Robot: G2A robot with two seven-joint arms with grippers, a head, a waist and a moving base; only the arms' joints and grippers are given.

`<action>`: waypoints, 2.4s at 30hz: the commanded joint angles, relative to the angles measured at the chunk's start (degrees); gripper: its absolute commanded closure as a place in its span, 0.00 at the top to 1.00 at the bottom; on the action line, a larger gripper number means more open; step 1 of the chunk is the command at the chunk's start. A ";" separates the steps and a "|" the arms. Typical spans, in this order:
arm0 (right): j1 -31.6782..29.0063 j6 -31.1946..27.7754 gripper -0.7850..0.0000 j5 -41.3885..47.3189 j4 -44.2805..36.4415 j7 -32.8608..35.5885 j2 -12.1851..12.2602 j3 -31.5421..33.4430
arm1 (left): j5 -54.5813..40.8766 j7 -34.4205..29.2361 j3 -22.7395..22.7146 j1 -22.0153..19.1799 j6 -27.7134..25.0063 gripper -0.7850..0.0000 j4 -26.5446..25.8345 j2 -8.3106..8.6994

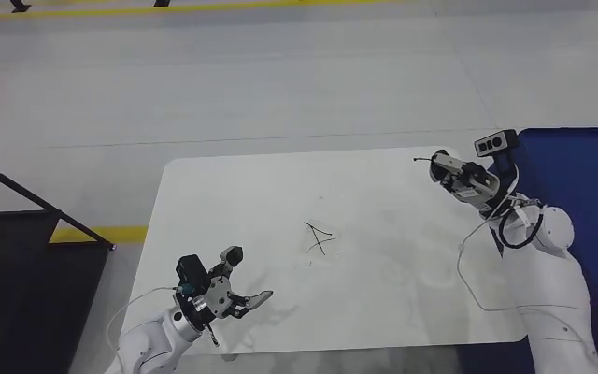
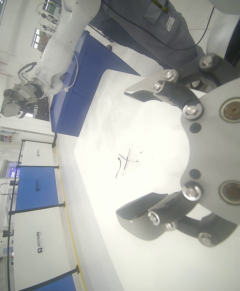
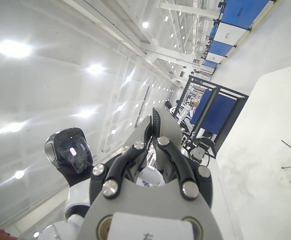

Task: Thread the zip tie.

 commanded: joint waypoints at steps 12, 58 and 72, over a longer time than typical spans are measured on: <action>2.07 1.87 0.00 -1.69 4.48 7.44 0.93 0.92 | 0.00 0.00 0.00 0.00 0.00 1.00 0.00 0.00; 2.07 1.87 0.00 -1.69 4.48 7.44 0.93 0.92 | 7.70 -58.42 50.16 -64.21 1.33 1.00 25.36 -16.54; 2.07 1.87 0.00 -1.69 4.48 7.44 0.93 0.92 | 1.63 -55.13 46.89 -63.54 -3.81 0.46 30.79 -15.79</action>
